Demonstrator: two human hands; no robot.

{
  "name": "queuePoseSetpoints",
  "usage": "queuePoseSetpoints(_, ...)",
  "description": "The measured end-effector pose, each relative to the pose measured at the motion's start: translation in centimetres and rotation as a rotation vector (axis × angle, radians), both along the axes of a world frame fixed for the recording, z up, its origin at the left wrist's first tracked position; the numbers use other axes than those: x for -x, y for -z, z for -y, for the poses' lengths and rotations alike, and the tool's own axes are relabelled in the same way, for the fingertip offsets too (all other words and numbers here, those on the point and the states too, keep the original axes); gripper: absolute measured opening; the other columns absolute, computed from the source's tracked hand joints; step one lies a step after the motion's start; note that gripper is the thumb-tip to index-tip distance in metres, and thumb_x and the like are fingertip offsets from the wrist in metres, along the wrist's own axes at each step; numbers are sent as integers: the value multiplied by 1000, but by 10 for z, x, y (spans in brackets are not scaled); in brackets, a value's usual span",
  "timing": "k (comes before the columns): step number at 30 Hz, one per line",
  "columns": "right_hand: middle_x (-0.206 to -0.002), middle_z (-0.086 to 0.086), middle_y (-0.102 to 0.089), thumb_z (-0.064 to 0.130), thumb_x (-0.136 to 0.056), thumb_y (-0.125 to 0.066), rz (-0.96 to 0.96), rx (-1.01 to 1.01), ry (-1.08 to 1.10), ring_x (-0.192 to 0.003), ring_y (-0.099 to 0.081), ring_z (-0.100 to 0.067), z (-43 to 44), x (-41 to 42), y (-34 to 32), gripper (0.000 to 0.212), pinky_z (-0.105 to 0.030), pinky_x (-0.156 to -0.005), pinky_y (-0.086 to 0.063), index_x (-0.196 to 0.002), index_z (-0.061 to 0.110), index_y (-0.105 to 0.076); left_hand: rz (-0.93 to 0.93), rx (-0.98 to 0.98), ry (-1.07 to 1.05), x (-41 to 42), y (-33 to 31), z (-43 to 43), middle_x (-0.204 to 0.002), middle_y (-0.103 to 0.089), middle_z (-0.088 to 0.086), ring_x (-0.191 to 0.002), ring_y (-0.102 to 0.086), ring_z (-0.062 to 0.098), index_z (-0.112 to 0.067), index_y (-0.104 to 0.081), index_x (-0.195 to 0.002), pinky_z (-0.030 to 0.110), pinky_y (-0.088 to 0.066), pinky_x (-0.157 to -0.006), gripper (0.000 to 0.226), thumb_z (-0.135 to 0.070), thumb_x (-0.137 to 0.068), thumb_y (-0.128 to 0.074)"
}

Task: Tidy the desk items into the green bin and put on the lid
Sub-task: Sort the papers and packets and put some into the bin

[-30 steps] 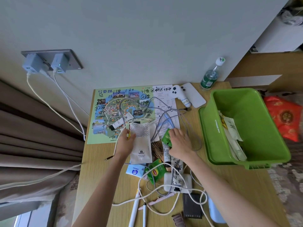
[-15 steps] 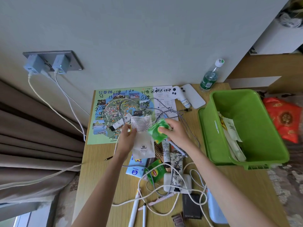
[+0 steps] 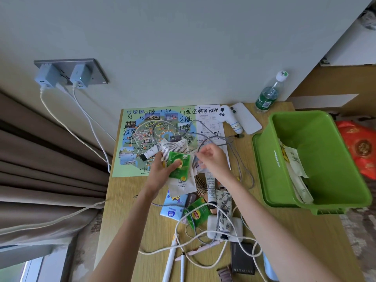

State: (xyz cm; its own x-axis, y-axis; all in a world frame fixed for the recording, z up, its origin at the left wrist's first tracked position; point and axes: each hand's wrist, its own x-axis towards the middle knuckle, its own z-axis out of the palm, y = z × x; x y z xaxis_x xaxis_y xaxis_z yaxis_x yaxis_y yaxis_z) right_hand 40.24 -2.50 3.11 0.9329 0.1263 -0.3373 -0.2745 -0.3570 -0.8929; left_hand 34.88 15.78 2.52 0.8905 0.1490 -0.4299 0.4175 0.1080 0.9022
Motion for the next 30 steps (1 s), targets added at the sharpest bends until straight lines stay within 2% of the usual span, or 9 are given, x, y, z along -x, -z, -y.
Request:
queuePoseSetpoints(4,-92,0,-66,8,-88,-60,-34,377,-103,-92,-65,-22,3,10,23,6,-36,-81,-53,-87,13,-64,-120,-158,-122,3,17,-12,-107,-69,10,-90,-71,24,-11,-49,-114,43,-59,-79,33,-16,-89,-69)
queuePoseSetpoints(6,-95,-1,-68,11,-86,-62,-63,492,-179,-91,-64,-20,-3,17,30,7,-35,-80,-53,-92,11,-65,-182,-160,-178,4,21,-16,-102,-69,8,-80,-70,20,-15,-48,-110,38,-59,-67,28,-16,-90,-67)
queuePoseSetpoints(9,-78,-1,-62,20,-85,-66,-85,591,-127,-72,-59,-20,-17,21,35,12,-31,-64,-48,-83,11,-58,-253,-137,-172,3,25,-17,-96,-68,6,-72,-69,16,-17,-47,-108,28,-54,-51,26,-14,-90,-66)
queuePoseSetpoints(10,-74,-1,-59,20,-85,-66,-89,606,-73,-66,-56,-20,-21,22,35,15,-28,-56,-43,-83,11,-55,-269,-127,-160,3,26,-16,-94,-68,6,-70,-69,16,-17,-47,-107,25,-53,-48,25,-13,-91,-66)
queuePoseSetpoints(12,-83,-6,-63,17,-86,-65,-116,603,54,-69,-61,-25,-29,22,36,25,-26,-50,-35,-104,6,-52,-295,-119,-150,1,28,-14,-93,-68,7,-66,-68,14,-14,-47,-109,22,-51,-43,25,-11,-91,-65)
queuePoseSetpoints(15,-105,-14,-67,15,-88,-65,-183,574,209,-87,-68,-33,-39,19,36,62,-31,-56,-42,-136,-3,-30,-313,-109,-160,-4,31,-10,-97,-67,11,-65,-67,14,-11,-47,-112,21,-50,-42,28,-8,-91,-64)
queuePoseSetpoints(22,-111,-16,-67,35,-85,-71,-258,588,267,-95,-67,-34,-44,14,34,59,-31,-59,-40,-120,-1,-42,-311,-170,-124,-12,38,-11,-106,-66,14,-71,-67,17,-7,-48,-121,22,-52,-47,36,-9,-90,-65)
queuePoseSetpoints(27,-101,-14,-70,47,-74,-79,-269,572,237,-83,-69,-30,-42,10,32,74,-26,-45,-31,-117,0,-41,-234,-268,-149,-17,30,-26,-107,-65,14,-78,-68,19,-11,-49,-113,26,-54,-54,28,-9,-90,-65)
queuePoseSetpoints(30,-106,-15,-69,45,-73,-80,-273,556,240,-84,-70,-32,-46,6,32,79,-29,-55,-46,-122,1,-37,-194,-311,-111,-27,18,-44,-104,-64,12,-78,-67,20,-14,-48,-109,30,-56,-61,26,-10,-89,-66)
